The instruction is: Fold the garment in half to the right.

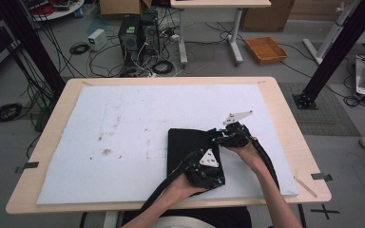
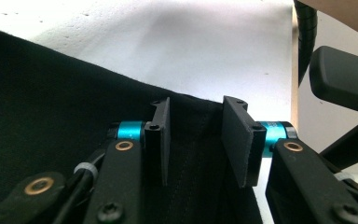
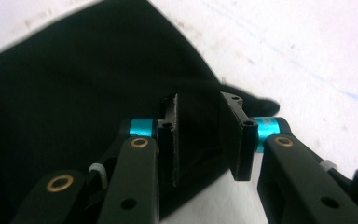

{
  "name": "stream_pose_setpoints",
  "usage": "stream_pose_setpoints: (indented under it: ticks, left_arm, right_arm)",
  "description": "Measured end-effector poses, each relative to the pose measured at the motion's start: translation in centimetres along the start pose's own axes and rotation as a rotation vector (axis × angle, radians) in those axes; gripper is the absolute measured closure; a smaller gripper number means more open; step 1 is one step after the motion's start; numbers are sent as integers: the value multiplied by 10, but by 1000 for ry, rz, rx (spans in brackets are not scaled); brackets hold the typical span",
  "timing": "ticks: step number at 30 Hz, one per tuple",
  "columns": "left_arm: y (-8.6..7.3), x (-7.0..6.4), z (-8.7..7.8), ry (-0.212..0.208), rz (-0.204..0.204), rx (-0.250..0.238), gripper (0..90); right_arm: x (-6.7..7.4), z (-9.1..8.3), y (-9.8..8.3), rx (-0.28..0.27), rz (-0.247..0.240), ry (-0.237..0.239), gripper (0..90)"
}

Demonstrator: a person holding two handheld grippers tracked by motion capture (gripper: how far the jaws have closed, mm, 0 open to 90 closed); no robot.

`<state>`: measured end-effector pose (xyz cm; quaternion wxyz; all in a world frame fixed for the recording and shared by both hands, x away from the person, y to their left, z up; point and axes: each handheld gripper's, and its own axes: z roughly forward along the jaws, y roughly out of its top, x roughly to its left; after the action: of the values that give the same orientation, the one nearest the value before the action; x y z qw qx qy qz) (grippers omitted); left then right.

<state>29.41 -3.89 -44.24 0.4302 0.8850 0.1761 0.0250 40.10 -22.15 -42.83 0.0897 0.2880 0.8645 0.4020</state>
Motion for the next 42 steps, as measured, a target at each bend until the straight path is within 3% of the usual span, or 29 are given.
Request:
stream_pose_setpoints:
  ticks: [3,5,8,9,10,11,12,14,15,16,18,19,21,25,29,32,35,37,38,39,42]
  left_arm:
    - [0,0,0,0,4,4,638]
    - [0,1,-1,-7,-9,0,633]
    - [0,3,-10,-12,-31,-28,567]
    - [-1,7,-22,6,-37,-52,542]
    - [-1,7,-22,6,-37,-52,538]
    - [-3,15,-39,32,-56,-85,531]
    - [-3,15,-39,32,-56,-85,525]
    - [-5,26,-59,68,-78,-121,523]
    - [-9,37,-77,117,-91,-148,495]
    - [-9,37,-77,117,-91,-148,494]
    - [-15,50,-95,171,-124,-166,493]
    - [-18,55,-100,185,-139,-175,489]
    - [-24,65,-111,222,-170,-190,488]
    - [-34,76,-128,285,-195,-199,488]
    - [-37,87,-130,337,-209,-192,489]
    - [-38,100,-123,387,-226,-187,558]
    - [-35,114,-110,406,-270,-165,580]
    - [-30,122,-99,399,-295,-169,617]
    - [-27,125,-94,389,-299,-164,624]
    - [-24,127,-88,381,-298,-142,656]
    - [-21,131,-73,407,-295,-83,687]
  right_arm:
    - [1,-9,-6,-19,-1,2,699]
    - [4,-16,-9,-48,-8,45,700]
    - [10,-19,-15,-25,-47,71,707]
    - [14,-15,-20,31,-80,36,711]
    - [14,-15,-20,31,-80,36,711]
    - [15,-13,-25,65,-96,23,717]
    - [15,-13,-25,65,-96,23,717]
    - [14,-13,-30,78,-99,9,714]
    - [9,-16,-34,74,-77,-1,706]
    - [9,-16,-34,74,-77,-1,706]
    - [7,-21,-38,43,-49,16,696]
    - [11,-26,-37,4,-45,40,693]
    - [14,-27,-36,-12,-56,61,694]
    - [36,-26,-31,-30,-127,137,694]
    - [45,-20,-38,38,-166,133,731]
    - [38,-26,-34,5,-132,137,731]
    - [25,-27,-19,-97,-59,56,710]
    - [18,-19,-6,-119,-19,-13,704]
    - [16,-13,-1,-118,-9,-18,704]
    - [12,1,7,-93,5,-51,705]
    - [12,10,10,-50,5,-84,709]
